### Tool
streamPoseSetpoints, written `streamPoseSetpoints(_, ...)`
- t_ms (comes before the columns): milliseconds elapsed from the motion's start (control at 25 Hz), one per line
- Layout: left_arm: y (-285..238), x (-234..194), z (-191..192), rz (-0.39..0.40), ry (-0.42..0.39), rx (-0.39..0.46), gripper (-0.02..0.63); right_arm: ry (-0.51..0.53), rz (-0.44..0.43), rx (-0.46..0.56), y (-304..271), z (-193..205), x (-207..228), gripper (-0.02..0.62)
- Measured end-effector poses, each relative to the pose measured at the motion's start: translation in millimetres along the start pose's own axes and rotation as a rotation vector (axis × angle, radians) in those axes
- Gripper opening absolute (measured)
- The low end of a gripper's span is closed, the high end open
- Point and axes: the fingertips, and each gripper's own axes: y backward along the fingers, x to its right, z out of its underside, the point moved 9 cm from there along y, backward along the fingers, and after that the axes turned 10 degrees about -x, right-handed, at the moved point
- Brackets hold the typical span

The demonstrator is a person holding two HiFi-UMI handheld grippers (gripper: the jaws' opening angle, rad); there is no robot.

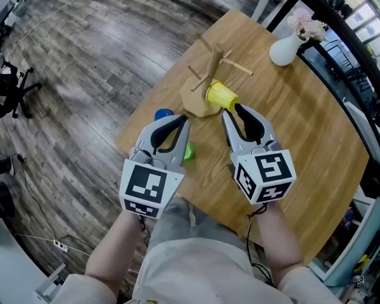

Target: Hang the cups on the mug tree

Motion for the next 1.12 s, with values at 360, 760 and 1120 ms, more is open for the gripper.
streamPoseSetpoints(360,77,10,-20,-0.069,-0.057,0.092,0.002,0.063,-0.050,0.107,67,-28,-47,0.030)
streamPoseSetpoints(760,132,31,-11,-0.089,-0.052,0.119,0.002,0.056,-0.090,0.160,122,-23,-85,0.005)
streamPoseSetpoints(1120,141,26,4,-0.058,0.038,0.125,0.002,0.044,-0.099,0.152,118,-13,-96,0.002)
